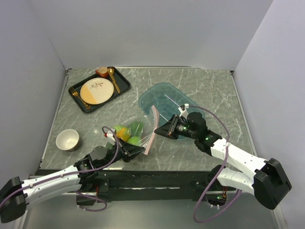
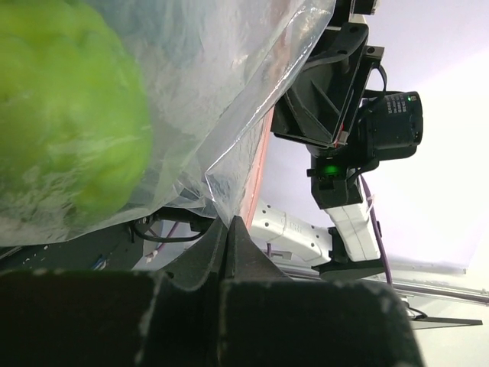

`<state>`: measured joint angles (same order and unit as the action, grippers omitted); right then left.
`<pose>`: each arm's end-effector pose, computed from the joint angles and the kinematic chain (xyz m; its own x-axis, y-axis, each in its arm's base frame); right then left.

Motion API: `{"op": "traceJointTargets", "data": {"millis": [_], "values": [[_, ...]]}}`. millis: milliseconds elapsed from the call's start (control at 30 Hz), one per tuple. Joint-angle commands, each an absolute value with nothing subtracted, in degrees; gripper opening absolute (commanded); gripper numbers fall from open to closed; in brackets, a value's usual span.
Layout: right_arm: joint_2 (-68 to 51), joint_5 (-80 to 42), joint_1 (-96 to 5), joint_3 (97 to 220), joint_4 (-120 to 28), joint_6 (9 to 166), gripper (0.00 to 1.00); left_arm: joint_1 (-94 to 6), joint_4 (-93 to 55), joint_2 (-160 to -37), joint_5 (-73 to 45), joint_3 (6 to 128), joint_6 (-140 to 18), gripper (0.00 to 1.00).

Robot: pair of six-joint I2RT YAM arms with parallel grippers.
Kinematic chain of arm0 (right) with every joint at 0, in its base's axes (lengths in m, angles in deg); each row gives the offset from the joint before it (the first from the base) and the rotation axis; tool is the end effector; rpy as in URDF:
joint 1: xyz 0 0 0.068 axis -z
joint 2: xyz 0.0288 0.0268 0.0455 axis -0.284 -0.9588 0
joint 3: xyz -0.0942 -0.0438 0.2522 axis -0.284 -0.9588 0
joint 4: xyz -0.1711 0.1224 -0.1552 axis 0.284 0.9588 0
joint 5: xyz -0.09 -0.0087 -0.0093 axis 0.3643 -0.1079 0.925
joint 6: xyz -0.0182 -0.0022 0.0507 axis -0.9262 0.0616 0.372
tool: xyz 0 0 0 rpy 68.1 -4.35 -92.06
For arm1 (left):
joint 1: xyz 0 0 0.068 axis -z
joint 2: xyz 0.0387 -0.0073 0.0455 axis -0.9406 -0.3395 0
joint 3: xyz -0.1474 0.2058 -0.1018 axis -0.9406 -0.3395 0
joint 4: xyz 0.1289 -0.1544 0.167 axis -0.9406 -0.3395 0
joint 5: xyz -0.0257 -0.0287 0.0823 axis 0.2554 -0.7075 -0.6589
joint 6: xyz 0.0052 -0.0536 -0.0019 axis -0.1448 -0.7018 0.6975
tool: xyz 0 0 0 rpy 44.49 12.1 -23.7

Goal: Place the food in the zip-top bag and seal the zipper
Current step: Zip the zipper food storage bag at the center of the board.

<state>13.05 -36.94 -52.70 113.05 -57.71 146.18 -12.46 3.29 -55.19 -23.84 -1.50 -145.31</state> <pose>0.1770 0.1483 0.2386 -0.8892 0.3711 -0.2678 -0.1209 0.3739 0.9196 0.0811 -0.1260 0.1803 -0.8197 -0.5653 0.0923 -0.1216 0.0143 -0.9925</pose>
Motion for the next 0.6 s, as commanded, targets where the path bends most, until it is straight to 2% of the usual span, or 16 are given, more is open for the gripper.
{"op": "traceJointTargets", "data": {"millis": [0,267,567], "values": [[13.2,-33.4,-50.6,114.3,-60.6,144.9,0.03,-11.9,4.1,-56.2,-21.5,-3.6,-145.2,0.01],[11.6,-29.7,-48.1,116.7,-55.1,139.6,0.03,-12.0,-0.6,-62.0,-19.5,0.1,-140.3,0.01],[11.5,-30.9,-43.7,116.7,-55.0,137.0,0.03,-12.0,-0.2,-65.7,-19.3,2.3,-138.0,0.01]]}}
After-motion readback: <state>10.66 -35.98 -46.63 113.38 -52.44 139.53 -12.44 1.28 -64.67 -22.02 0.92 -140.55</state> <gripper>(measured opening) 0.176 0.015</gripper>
